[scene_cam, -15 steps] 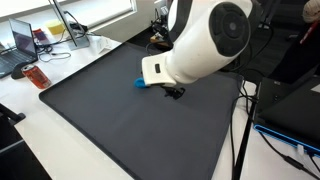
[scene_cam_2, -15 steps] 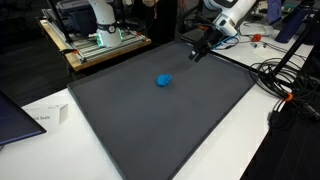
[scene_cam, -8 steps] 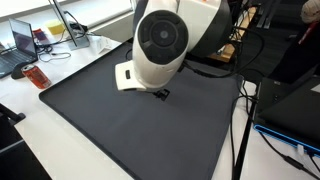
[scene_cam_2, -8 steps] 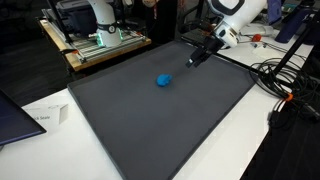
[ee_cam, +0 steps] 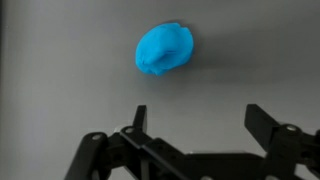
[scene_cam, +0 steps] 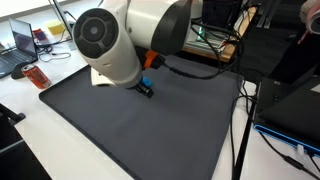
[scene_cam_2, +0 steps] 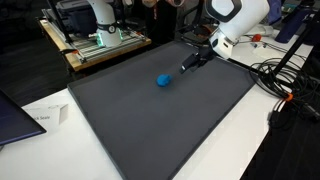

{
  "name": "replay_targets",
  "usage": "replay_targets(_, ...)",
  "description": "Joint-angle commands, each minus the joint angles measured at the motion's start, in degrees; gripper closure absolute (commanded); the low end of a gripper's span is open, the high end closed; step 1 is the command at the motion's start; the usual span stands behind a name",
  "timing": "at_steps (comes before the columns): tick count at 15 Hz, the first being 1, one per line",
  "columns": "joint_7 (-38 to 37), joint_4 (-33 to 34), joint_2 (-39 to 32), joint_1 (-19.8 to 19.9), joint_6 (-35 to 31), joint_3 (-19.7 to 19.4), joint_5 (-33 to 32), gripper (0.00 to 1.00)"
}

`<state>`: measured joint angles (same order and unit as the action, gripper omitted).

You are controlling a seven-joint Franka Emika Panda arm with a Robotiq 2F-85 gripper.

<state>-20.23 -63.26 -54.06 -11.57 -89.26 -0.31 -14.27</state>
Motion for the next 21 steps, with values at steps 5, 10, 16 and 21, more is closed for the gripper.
replay_targets(5, 4.9, 1.5, -0.9, 8.0, -0.4, 0.4, 11.1, 0.00)
replay_targets(10, 9.1, -3.0, 1.7, 12.3, -4.8, 0.5, 15.9, 0.00)
replay_targets(16, 16.5, -13.4, 7.0, 16.7, -14.1, 1.2, 20.1, 0.00)
replay_targets(21, 23.7, -26.2, 13.8, 20.7, -16.6, 1.6, 25.4, 0.00)
